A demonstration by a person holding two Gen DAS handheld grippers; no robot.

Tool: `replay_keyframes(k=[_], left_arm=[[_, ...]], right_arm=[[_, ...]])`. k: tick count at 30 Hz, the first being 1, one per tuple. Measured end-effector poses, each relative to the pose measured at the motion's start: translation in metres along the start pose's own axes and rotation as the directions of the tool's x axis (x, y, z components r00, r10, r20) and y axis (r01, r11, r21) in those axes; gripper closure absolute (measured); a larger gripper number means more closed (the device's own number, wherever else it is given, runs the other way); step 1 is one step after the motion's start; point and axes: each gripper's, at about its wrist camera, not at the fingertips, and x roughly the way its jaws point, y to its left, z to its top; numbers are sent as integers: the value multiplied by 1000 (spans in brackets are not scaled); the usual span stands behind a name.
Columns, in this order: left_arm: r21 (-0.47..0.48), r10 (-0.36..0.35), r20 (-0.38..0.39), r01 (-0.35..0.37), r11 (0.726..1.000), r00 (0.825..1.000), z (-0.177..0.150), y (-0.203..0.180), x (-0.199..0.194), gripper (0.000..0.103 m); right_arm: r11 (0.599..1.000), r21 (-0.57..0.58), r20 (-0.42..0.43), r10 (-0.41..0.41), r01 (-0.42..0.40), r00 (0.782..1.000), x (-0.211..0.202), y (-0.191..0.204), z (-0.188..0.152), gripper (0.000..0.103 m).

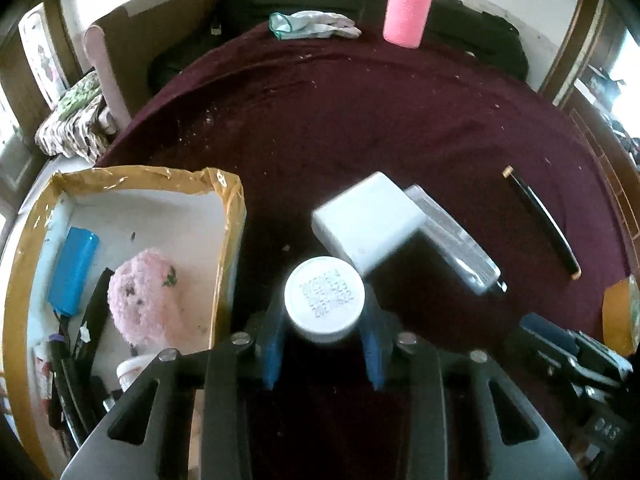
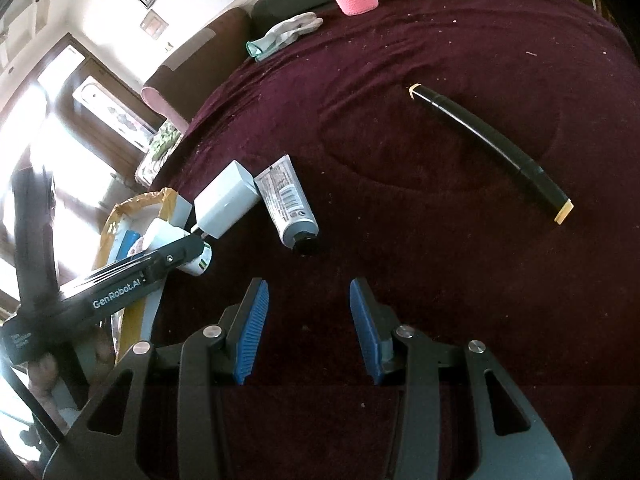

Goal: Organize objects
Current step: 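Grasp the white pill bottle by its cap with the left tool, then grasp the silver-and-white tube with the right tool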

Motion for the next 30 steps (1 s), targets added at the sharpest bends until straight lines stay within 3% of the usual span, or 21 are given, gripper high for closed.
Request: replay_keyframes(k=[4, 10, 17, 22, 27, 28, 30], left_arm=[[4, -53, -50, 54, 999, 997, -14, 4, -14, 74], [34, -159, -126, 165, 986, 979, -54, 16, -49, 74], [123, -207, -205, 235, 964, 957, -90, 14, -66, 74], [126, -233, -221, 265, 956, 947, -89, 8, -55, 74], [125, -248, -220, 280, 952, 943, -79, 8, -45, 74], [127, -245, -215, 276, 953, 945, -77, 7, -45, 74], [120, -244, -215, 273, 954, 946, -73, 7, -43, 74]], right_arm=[[1000, -13, 3, 4, -4, 1000, -1, 2, -1, 62], [999, -46, 28, 17, -16, 999, -4, 8, -2, 62], [981, -177, 34, -67, 72, 997, 0, 34, 5, 62], [932, -305, 39, -195, 197, 980, 24, 62, 28, 62], [887, -374, 74, -263, 271, 962, 52, 72, 45, 62], [892, -376, 51, -249, 249, 967, 58, 71, 47, 62], [898, -362, 24, -259, 250, 965, 68, 66, 48, 73]])
